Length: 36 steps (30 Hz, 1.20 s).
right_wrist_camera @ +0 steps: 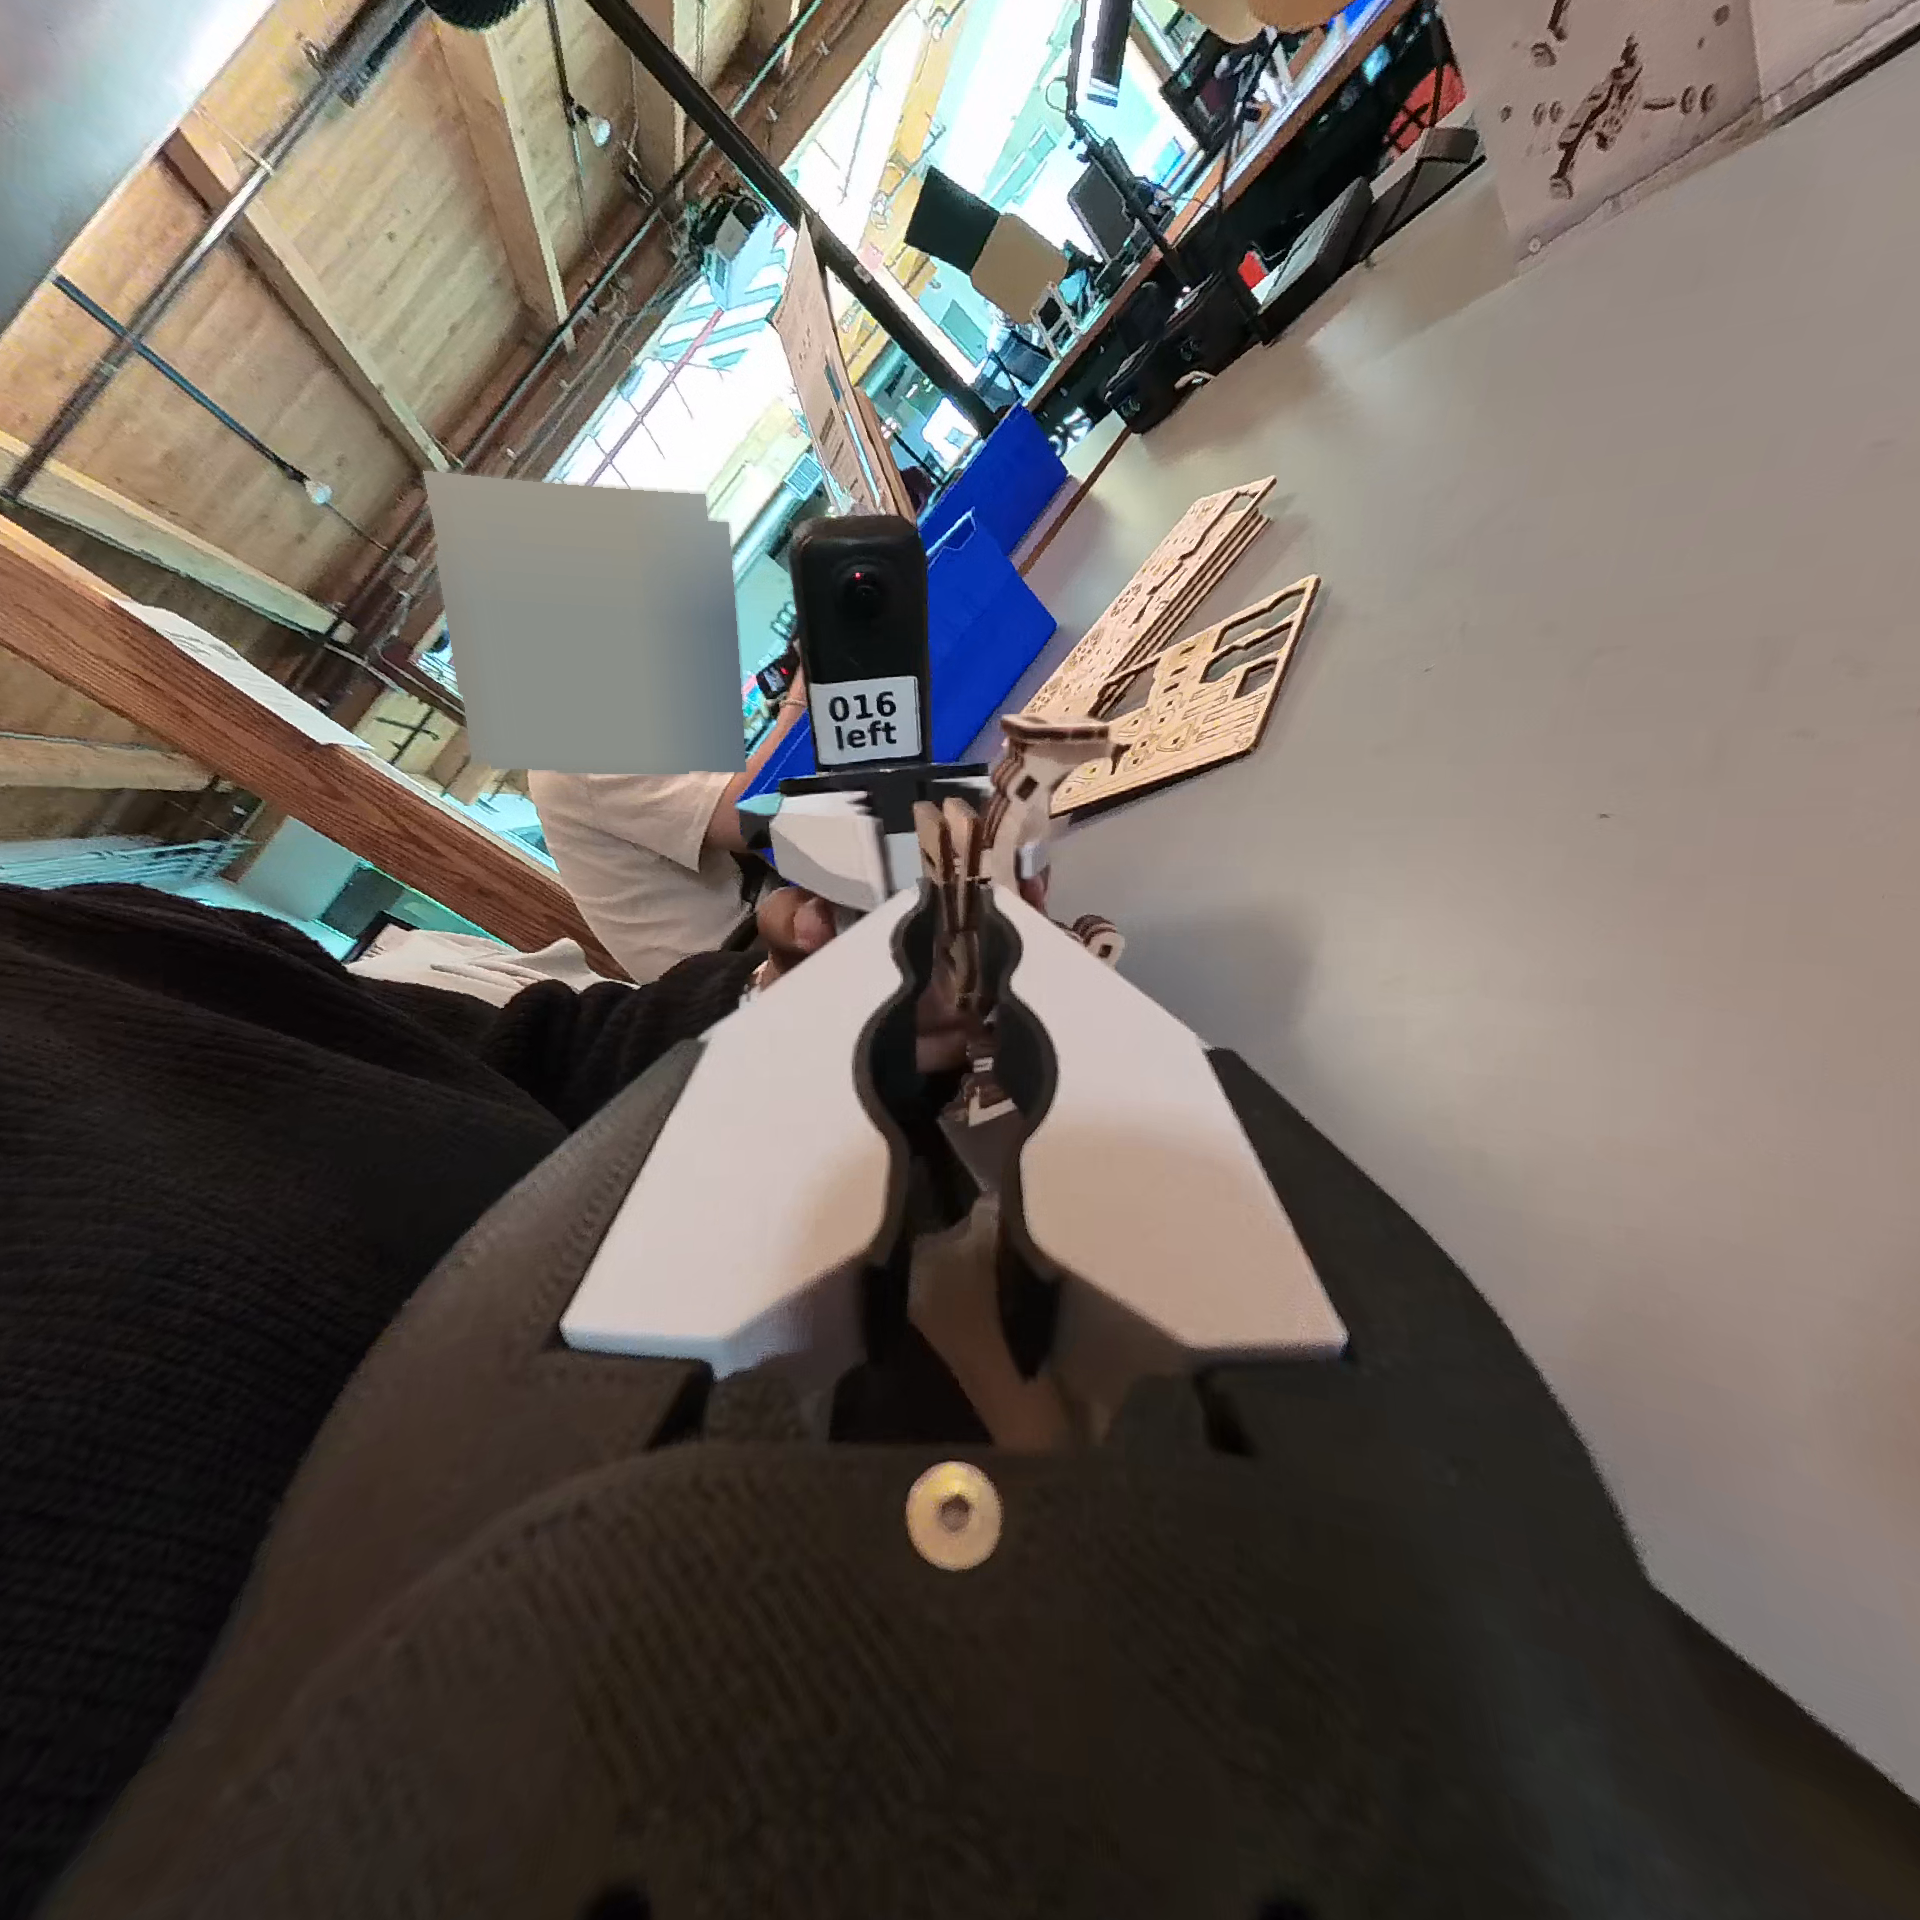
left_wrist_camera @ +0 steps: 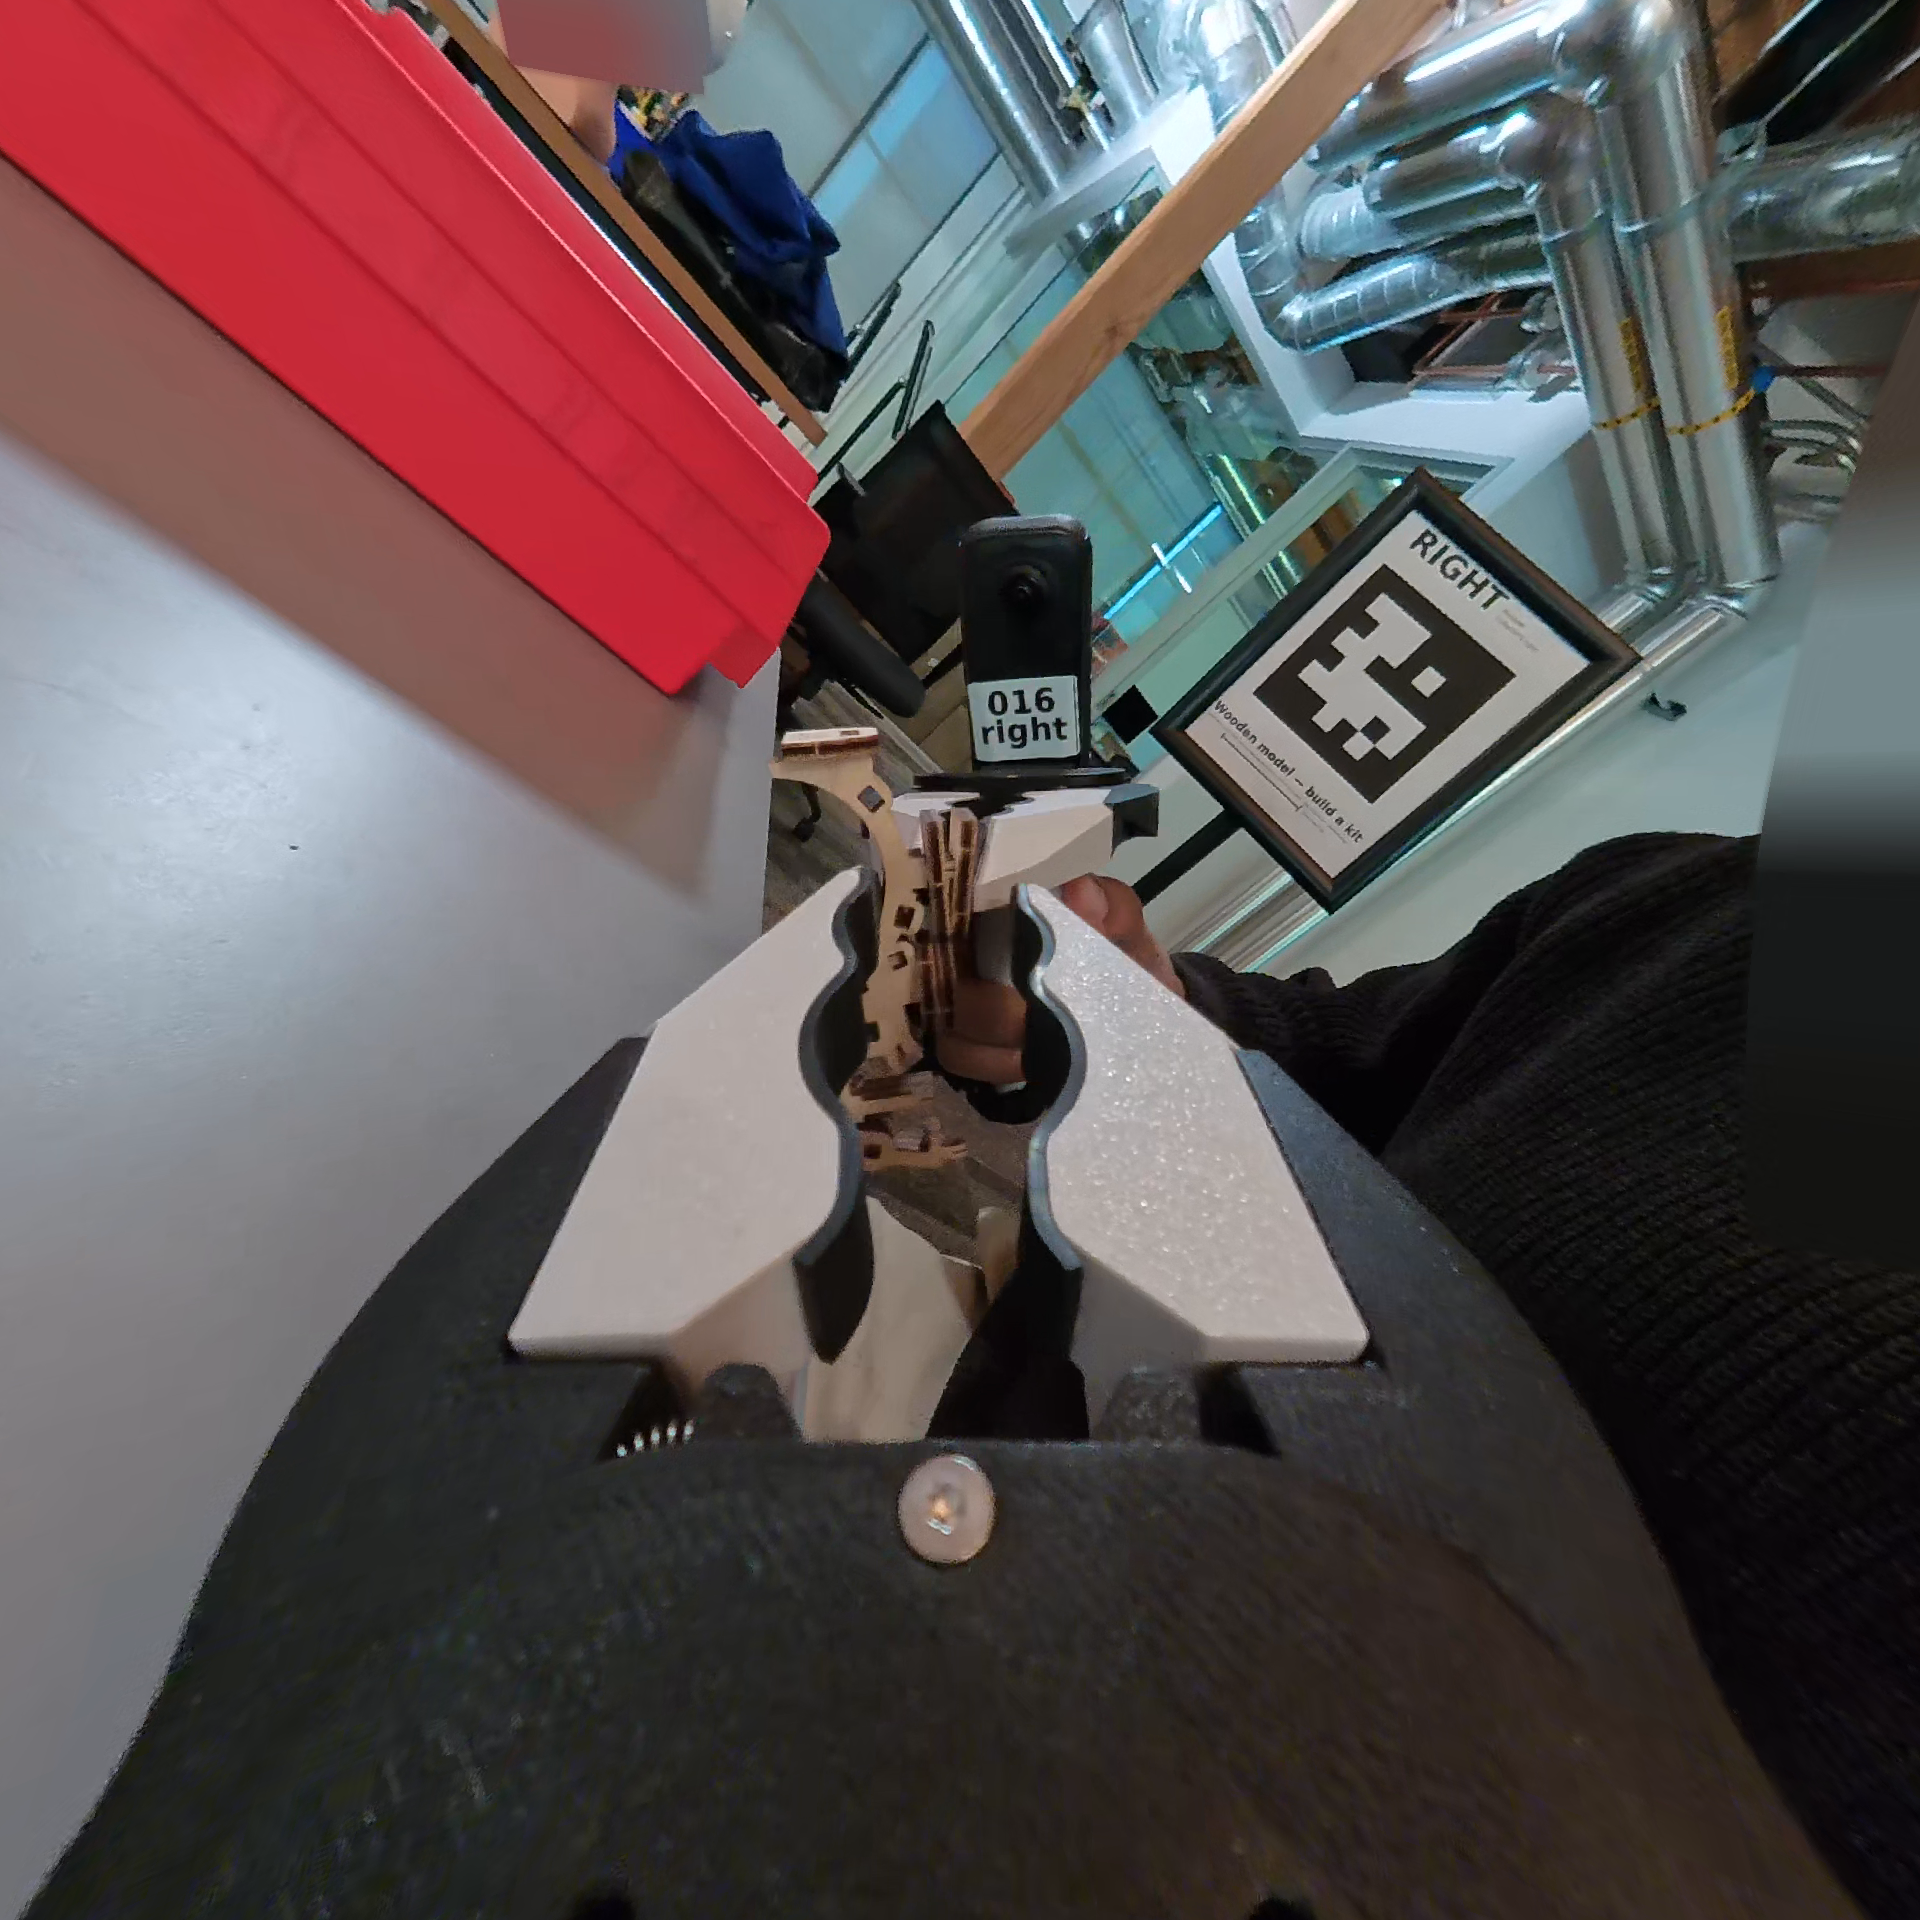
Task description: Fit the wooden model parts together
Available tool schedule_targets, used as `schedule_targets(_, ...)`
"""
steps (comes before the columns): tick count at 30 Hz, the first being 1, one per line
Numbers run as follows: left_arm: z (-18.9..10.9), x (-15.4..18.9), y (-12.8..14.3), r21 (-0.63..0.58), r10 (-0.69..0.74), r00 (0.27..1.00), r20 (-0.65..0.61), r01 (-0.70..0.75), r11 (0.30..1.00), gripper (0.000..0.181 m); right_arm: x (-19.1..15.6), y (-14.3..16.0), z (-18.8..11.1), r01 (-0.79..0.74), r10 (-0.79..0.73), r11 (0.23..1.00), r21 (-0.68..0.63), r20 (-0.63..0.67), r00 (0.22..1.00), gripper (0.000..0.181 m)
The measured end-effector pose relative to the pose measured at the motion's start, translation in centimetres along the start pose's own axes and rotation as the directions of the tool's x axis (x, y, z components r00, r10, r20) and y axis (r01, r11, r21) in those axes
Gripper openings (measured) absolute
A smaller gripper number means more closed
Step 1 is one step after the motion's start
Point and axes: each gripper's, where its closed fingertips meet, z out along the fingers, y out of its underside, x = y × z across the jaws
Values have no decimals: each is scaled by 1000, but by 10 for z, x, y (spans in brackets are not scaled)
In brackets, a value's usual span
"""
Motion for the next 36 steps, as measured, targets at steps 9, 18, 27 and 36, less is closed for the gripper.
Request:
schedule_targets(9, -1, -1, 0, 0, -1, 1000, -2, 1, 1000, 14, -3, 1, 0, -22, 22, 1000, -3, 29, 999, 6)
schedule_targets(18, -2, 0, -2, 10, -34, 999, -24, 34, 999, 14, -4, 2, 1, -33, 34, 999, -9, 42, 999, 6)
schedule_targets(27, -3, 3, -3, 25, -46, 998, -52, 48, 999, 13, -7, 0, 1, -69, 69, 998, -3, 79, 994, 7)
schedule_targets(36, -4, 8, -7, 64, -131, 985, -117, 139, 988, 13, -5, -9, -4, -50, 46, 998, 45, 72, 996, 18)
